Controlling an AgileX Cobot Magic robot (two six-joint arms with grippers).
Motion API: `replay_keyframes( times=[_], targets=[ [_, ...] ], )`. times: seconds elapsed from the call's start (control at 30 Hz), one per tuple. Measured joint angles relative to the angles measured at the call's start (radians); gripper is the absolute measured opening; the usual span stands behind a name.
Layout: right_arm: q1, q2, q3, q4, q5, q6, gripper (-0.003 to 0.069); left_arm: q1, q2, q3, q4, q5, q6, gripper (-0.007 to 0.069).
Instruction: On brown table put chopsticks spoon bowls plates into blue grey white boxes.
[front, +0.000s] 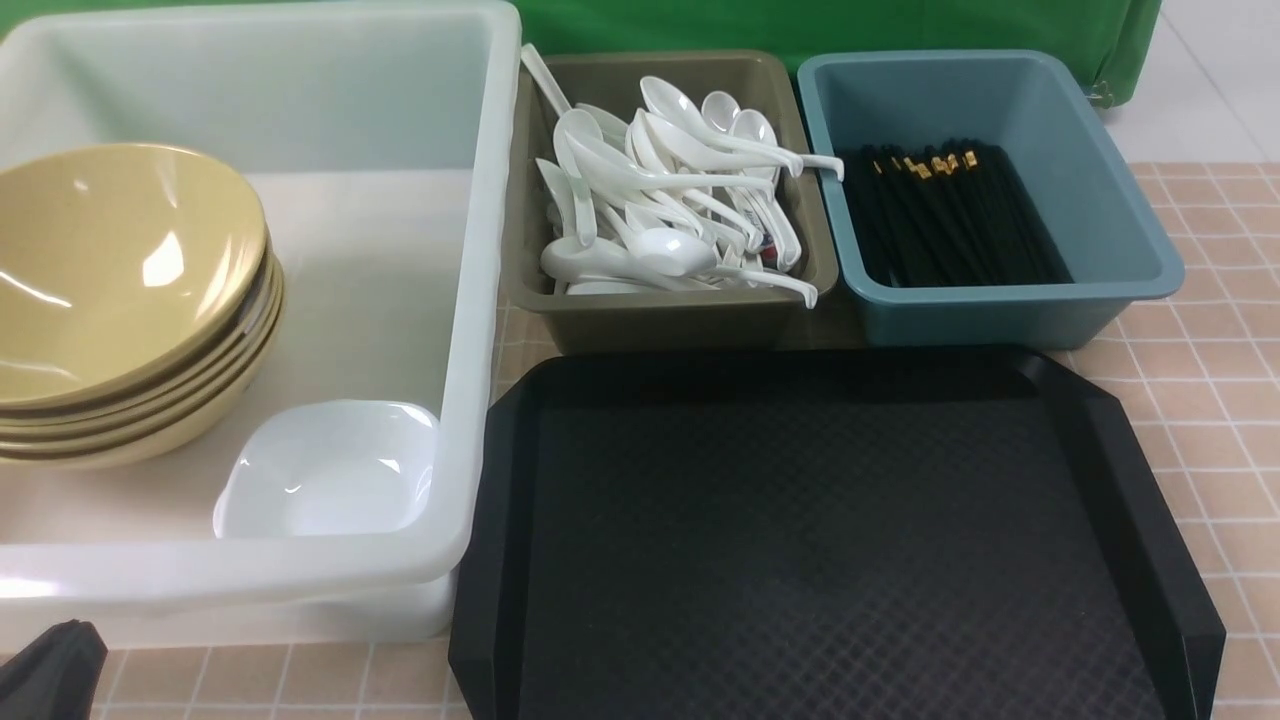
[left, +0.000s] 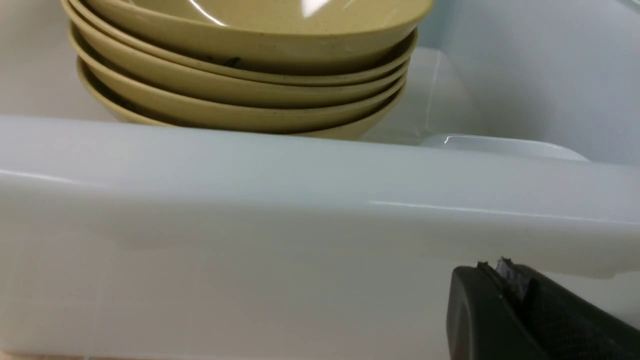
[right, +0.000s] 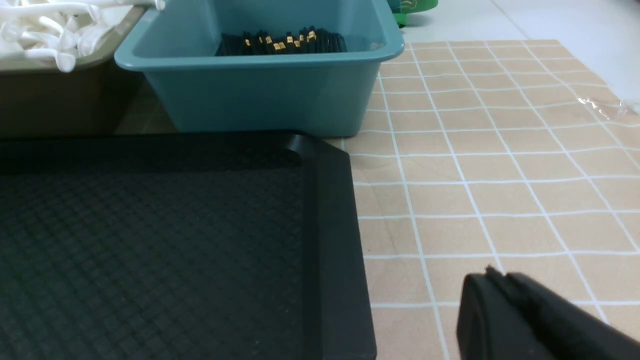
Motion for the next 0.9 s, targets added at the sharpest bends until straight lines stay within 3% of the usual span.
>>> replay_keyframes(
  times=[0.9],
  targets=[
    [0.0, 0.0, 0.0, 0.0, 0.0, 0.0, 0.01, 0.0, 0.0, 0.0, 0.0, 0.0, 0.002, 0.0001]
  ],
)
